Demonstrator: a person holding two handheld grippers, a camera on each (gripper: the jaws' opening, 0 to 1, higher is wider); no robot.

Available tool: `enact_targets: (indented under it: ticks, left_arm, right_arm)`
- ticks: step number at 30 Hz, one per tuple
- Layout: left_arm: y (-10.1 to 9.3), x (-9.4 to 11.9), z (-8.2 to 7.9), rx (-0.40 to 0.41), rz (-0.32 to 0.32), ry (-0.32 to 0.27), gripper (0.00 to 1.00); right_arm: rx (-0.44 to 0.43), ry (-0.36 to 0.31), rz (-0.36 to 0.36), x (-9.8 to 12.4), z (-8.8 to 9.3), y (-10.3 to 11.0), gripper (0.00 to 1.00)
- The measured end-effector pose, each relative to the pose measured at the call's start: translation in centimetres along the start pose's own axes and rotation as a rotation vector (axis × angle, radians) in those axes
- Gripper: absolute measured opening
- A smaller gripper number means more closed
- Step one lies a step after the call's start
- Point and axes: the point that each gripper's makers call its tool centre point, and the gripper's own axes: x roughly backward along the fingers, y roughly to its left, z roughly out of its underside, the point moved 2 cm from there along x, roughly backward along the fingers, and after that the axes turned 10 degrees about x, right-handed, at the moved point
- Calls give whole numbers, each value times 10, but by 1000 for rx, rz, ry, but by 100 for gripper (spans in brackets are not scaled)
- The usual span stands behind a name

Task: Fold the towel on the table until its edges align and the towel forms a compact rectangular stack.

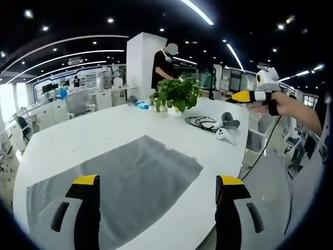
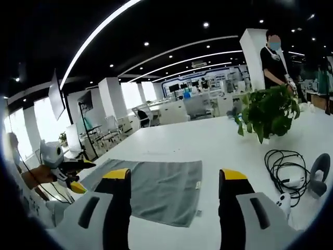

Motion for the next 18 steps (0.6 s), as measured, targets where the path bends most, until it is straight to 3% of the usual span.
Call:
enact_targets:
  ticks: [9, 16, 18]
  left_arm:
    - [-13, -29, -13, -33, 43, -4, 94]
    - [-28, -49, -12, -60, 82, 21, 94]
    - [-32, -56, -9, -116, 95, 49, 93]
  right_arm:
    - [29, 14, -29, -13, -7, -14, 68]
    - [43, 24, -56, -27, -10, -23, 67]
    - [46, 30, -68, -32, -10, -25, 67]
